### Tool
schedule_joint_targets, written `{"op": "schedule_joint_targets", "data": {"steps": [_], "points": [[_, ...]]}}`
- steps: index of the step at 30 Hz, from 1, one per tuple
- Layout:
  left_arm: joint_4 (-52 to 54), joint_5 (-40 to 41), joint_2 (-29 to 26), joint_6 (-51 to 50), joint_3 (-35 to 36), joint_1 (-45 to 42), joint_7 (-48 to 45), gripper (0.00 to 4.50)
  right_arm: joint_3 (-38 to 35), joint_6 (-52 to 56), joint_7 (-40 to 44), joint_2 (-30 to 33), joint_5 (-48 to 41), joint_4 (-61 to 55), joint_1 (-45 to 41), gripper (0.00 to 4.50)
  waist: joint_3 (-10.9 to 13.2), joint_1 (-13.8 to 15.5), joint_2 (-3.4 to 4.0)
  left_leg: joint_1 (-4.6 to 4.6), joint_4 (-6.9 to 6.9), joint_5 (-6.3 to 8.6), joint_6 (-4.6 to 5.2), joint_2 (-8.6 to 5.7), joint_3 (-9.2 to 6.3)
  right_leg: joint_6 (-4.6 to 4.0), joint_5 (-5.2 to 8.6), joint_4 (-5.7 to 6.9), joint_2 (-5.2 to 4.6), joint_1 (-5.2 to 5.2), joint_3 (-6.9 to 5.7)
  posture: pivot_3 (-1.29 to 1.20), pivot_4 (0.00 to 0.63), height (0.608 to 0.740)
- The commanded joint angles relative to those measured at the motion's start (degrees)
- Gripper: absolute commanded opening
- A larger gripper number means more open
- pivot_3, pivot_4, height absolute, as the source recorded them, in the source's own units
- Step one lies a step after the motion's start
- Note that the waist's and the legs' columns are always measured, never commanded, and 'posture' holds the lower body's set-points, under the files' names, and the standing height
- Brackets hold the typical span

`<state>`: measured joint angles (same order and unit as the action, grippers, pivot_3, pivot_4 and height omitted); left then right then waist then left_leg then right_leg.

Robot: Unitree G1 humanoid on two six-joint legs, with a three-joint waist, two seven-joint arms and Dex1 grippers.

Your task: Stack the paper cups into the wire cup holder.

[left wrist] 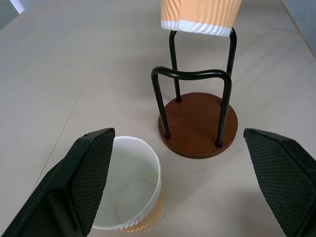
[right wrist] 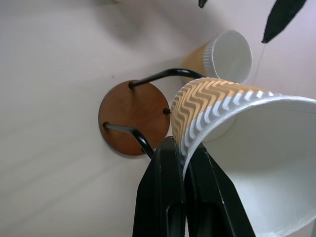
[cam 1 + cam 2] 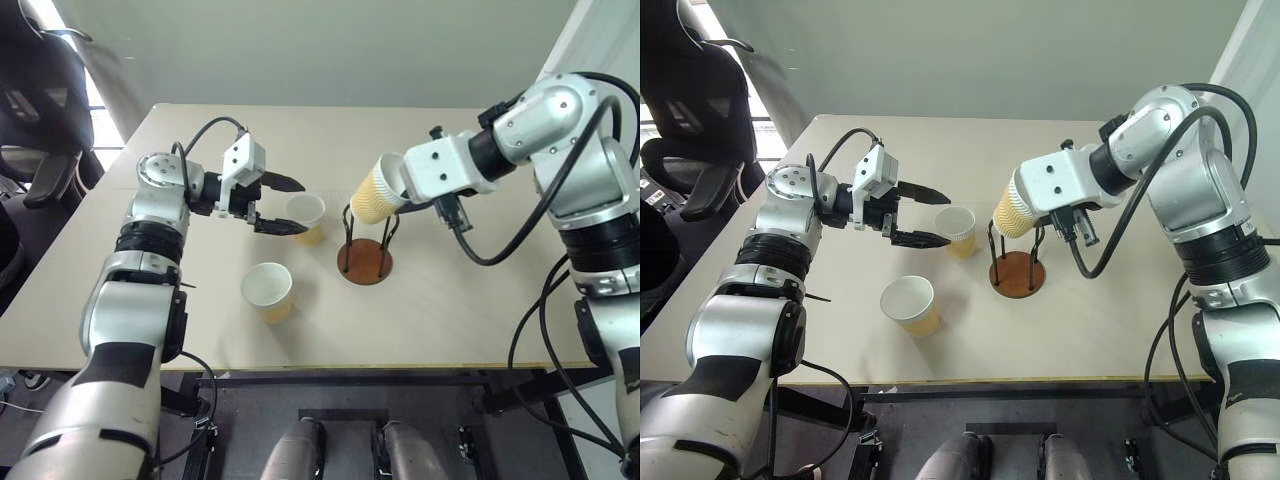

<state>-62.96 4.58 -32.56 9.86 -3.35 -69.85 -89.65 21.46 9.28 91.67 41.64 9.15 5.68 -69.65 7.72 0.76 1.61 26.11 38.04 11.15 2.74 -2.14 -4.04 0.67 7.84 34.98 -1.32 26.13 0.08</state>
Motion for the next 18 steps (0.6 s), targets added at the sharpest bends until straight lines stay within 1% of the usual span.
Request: {"op": "schedule_joint_targets", "data": {"steps": [1, 18], "points": [[1.4, 0.7, -0.8, 0.2, 1.2, -0.5, -0.7, 4.5, 0.0, 0.1, 0.2, 0.2, -0.7, -2.4, -0.6, 0.02, 0.0, 0.0, 0.0, 0.0, 0.0, 0.0, 0.0, 0.0, 0.0, 0.0, 0.0, 0.0, 0.0, 0.0, 0.0, 0.0, 0.15, 0.74], [1.6, 0.6, -1.1, 0.2, 1.2, -0.3, -0.4, 4.5, 1.6, -3.5, -0.4, 0.2, 0.5, 0.7, -0.7, 0.02, 0.0, 0.0, 0.0, 0.0, 0.02, 0.0, 0.0, 0.0, 0.0, 0.0, 0.0, 0.02, 0.0, 0.0, 0.0, 0.0, 0.15, 0.74]]}}
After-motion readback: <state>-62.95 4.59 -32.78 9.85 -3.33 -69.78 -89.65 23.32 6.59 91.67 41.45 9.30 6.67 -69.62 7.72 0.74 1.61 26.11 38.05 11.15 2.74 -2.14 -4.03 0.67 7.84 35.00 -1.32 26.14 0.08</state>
